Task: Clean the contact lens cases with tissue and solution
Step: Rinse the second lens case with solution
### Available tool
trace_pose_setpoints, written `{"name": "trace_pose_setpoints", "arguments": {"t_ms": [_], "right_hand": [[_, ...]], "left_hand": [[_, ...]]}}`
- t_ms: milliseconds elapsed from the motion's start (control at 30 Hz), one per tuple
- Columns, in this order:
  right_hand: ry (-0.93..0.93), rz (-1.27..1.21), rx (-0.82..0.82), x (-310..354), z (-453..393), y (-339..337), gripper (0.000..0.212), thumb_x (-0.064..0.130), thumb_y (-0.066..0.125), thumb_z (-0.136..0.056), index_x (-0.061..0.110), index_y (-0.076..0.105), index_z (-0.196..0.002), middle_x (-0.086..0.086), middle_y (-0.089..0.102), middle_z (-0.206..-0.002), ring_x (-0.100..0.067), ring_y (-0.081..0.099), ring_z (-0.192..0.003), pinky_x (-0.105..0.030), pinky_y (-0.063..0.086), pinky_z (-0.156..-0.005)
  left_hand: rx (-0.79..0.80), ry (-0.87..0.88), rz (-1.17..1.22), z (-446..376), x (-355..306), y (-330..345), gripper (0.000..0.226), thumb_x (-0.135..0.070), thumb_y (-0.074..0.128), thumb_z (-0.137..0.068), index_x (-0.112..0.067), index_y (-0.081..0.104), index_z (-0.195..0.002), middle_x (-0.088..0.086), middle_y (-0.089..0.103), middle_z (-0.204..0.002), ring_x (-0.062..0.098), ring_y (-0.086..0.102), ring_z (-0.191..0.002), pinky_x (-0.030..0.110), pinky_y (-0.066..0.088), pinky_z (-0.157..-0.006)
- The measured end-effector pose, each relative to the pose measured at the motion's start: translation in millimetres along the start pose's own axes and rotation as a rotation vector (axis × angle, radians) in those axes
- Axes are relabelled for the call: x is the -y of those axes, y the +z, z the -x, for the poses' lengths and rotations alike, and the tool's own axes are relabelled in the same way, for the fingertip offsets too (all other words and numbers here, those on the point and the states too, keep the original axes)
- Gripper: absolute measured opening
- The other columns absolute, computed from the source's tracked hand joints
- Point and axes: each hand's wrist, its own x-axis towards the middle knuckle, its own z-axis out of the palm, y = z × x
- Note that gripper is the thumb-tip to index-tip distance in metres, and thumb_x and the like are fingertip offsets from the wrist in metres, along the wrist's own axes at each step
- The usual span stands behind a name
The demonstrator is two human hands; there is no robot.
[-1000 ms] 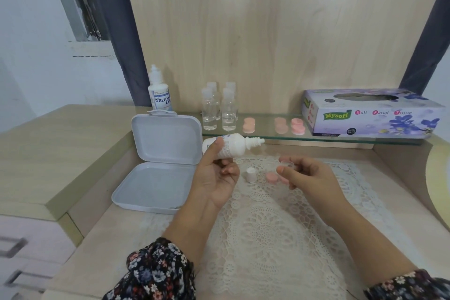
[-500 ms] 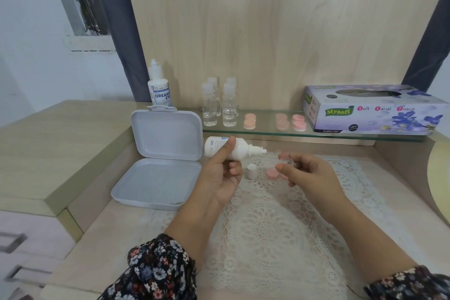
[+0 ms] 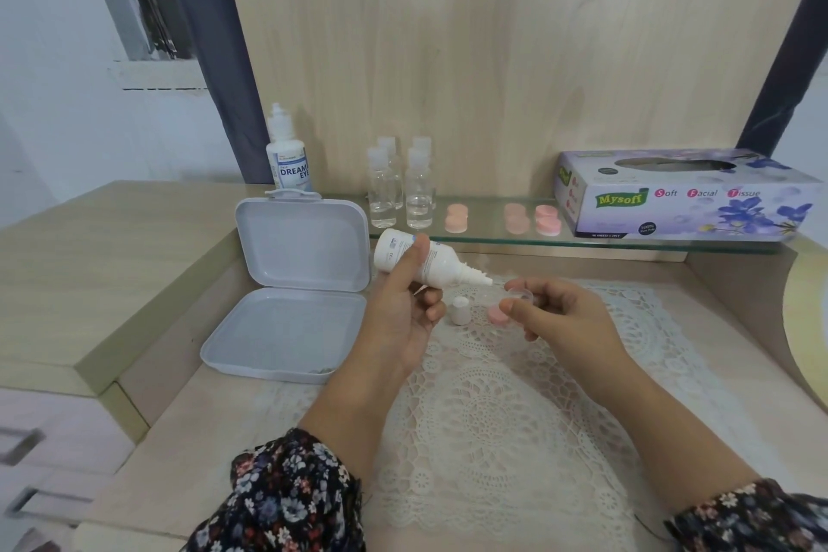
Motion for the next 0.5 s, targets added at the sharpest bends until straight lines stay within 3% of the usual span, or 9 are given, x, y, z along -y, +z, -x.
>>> {"name": "trace_pose_setpoints", "arguments": {"t_ms": [300, 500], "right_hand": [[0.000, 0.008, 0.007, -0.2, 0.0, 0.2, 0.016, 0.011, 0.074, -0.081, 0.018, 0.071, -0.095, 0.006, 0.056, -0.059, -0.007, 0.050, -0.052, -0.011, 0.046, -0.057], [0.001, 0.017, 0.006, -1.0, -0.7, 0.2, 0.017, 0.011, 0.074, -0.081, 0.017, 0.071, -0.097, 0.009, 0.057, -0.057, -0.004, 0.052, -0.051, -0.011, 0.047, -0.057]], "left_hand": [[0.015, 0.070, -0.006, -0.5, -1.6, -1.6, 0.039, -0.032, 0.073, -0.070, -0.013, 0.053, -0.098, 0.013, 0.058, -0.094, 0.008, 0.036, -0.045, 0.018, 0.031, -0.037], [0.028, 0.083, -0.015, -1.1, -1.7, -2.7, 0.052, -0.034, 0.074, -0.070, -0.010, 0.050, -0.109, 0.016, 0.058, -0.099, 0.008, 0.037, -0.045, 0.018, 0.032, -0.037]]}}
